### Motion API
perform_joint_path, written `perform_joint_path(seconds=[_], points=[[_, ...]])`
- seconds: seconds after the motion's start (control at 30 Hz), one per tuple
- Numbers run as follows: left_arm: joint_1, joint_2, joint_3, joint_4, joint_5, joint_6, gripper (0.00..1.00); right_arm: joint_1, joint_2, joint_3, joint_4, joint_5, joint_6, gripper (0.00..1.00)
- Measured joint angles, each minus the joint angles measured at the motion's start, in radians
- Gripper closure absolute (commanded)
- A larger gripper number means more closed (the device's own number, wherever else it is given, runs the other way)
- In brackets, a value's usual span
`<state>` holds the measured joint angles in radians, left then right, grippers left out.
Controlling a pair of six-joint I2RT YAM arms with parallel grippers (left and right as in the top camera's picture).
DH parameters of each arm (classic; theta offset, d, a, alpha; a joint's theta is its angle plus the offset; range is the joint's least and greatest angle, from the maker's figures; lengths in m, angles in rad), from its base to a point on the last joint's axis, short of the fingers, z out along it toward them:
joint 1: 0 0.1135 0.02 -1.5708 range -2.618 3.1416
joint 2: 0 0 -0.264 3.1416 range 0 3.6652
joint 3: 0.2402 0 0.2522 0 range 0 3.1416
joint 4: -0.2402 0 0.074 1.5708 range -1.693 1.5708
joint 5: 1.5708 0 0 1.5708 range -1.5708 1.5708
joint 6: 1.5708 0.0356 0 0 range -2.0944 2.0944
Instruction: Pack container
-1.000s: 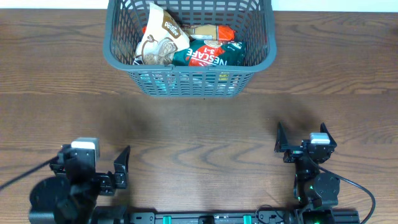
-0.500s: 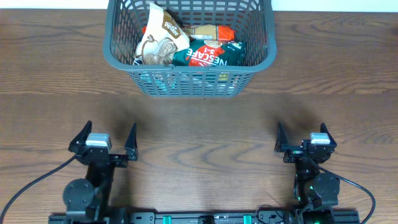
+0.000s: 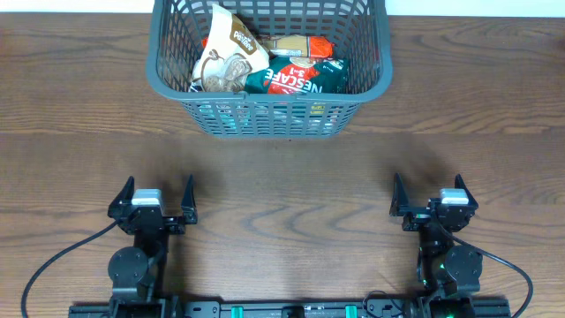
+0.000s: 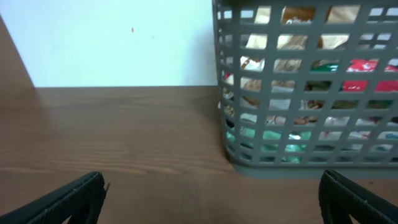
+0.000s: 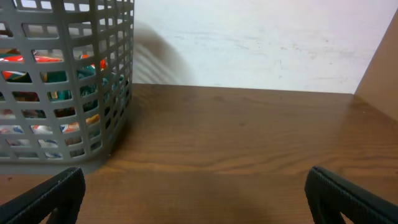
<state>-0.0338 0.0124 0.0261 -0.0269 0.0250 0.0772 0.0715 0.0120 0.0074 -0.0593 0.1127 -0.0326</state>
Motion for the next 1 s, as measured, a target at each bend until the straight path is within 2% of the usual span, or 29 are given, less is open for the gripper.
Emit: perform_joint_path(seconds=[1.0], points=[[0.000,0.008,-0.001,-0.010,0.028,-0.026,0.01,0.000,0.000,0.000,0.000,0.000,0.000,0.01]])
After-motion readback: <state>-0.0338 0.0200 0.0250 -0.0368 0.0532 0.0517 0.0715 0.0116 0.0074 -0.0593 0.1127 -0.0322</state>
